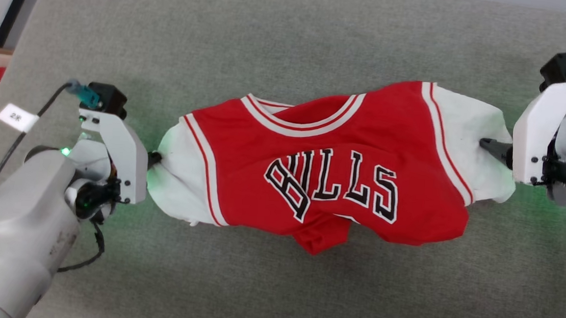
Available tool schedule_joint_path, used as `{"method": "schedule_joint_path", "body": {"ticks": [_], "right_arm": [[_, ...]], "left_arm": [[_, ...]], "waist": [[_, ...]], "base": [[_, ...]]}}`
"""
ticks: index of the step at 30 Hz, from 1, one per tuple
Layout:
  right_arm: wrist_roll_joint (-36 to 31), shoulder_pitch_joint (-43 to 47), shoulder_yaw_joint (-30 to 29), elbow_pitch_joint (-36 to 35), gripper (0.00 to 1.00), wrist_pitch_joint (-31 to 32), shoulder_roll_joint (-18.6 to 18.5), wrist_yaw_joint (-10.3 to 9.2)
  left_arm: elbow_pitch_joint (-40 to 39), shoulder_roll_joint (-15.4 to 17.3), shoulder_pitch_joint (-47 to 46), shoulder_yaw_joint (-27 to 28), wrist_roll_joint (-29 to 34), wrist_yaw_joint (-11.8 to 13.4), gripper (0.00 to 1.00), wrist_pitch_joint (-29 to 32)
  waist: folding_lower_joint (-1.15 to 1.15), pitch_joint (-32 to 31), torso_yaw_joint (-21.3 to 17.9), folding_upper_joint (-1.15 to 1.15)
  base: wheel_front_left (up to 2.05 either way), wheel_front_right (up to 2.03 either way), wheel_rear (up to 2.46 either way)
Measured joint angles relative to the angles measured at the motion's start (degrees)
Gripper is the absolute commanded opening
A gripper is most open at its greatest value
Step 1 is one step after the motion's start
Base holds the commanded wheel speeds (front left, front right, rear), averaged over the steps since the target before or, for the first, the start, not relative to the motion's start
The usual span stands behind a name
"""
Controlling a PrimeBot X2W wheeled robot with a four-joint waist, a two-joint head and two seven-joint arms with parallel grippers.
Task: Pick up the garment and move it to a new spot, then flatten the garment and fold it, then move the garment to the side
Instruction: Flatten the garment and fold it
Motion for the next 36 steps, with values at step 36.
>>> {"method": "schedule_joint_path", "body": {"ticks": [36], "right_arm": [[4.82,-20.57,-1.1,6.06,0.0,-19.05,6.8,-0.01]], "left_arm": [[0.22,3.41,-31.78,-5.94,-0.87,-0.04,0.0,-8.84]], "waist": [[0.0,-14.04,-2.91,0.0]], "base": [[0.0,0.0,0.0]]}}
